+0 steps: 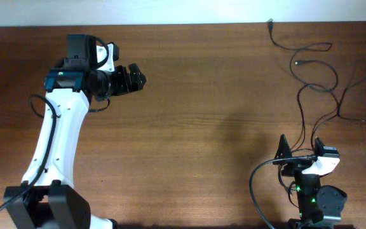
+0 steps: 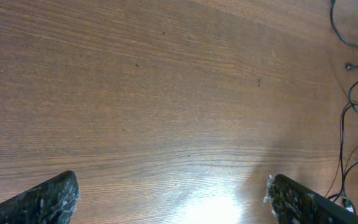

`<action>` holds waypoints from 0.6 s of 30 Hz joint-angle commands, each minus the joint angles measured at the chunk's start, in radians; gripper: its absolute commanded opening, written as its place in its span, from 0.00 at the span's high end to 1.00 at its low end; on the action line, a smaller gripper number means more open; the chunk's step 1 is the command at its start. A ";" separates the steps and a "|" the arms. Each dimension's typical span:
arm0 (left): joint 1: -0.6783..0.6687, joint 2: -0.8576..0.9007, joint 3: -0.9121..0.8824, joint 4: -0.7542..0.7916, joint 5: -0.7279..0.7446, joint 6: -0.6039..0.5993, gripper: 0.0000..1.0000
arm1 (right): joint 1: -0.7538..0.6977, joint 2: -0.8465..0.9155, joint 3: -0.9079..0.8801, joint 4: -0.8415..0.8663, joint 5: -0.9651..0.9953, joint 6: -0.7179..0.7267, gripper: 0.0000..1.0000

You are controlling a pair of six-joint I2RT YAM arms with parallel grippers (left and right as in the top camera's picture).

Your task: Untangle cables

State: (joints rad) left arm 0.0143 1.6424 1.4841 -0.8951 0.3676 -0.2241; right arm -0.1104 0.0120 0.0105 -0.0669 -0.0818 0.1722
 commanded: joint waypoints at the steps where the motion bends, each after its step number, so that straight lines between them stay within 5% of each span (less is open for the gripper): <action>1: 0.002 0.000 0.003 0.000 0.010 0.005 0.01 | 0.008 -0.008 -0.005 -0.007 0.015 -0.010 0.02; 9: -0.003 -0.071 0.003 -0.002 0.007 0.005 0.01 | 0.008 -0.006 -0.005 -0.007 0.015 -0.010 0.02; 18: -0.021 -0.905 0.003 -0.156 -0.238 0.005 0.01 | 0.008 -0.006 -0.005 -0.007 0.015 -0.010 0.02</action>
State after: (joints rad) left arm 0.0002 0.8764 1.4841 -0.9924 0.1967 -0.2241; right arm -0.1093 0.0120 0.0105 -0.0673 -0.0750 0.1722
